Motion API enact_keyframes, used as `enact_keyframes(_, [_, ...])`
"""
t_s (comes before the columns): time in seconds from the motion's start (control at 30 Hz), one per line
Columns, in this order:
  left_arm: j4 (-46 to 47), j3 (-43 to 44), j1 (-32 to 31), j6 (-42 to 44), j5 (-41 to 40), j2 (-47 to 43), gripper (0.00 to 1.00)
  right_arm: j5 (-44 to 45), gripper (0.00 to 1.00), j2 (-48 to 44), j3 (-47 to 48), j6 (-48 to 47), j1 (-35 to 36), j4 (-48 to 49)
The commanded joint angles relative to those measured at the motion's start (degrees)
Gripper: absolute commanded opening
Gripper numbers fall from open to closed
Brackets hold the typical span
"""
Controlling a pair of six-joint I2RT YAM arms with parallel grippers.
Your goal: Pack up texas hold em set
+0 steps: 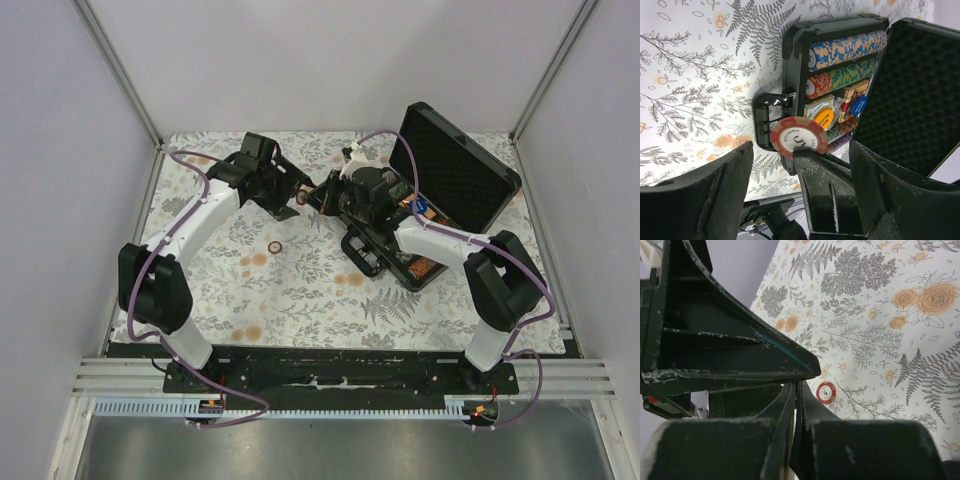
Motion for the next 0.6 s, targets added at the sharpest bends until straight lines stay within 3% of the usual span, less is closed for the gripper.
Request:
enact_keyframes(0.0, [0.44, 0.33, -0.06, 1.51, -2.21, -2.43, 0.84, -3.16, 0.00, -1.56, 3.57, -7.42, 0.15, -3.31])
enact_keyframes(0.13, [-2.90, 0.77, 1.95, 8.28, -10.38, -3.83, 0.88, -5.54, 0.00, -2.80, 3.48, -19.36, -0.12, -10.78])
enact_keyframes(0.3, [-2.64, -1.60, 4.24, 17.15, -18.90, -7.34, 0.88, -1.42, 0.00, -4.20, 4.71, -29.49, -1.78, -20.54])
enact_keyframes(0.57, [-3.26, -6.78, 4.33, 31.13, -21.64, -7.52, 0.86, 3.24, 0.00, -1.92, 10.33, -43.38, -5.39, -34.96])
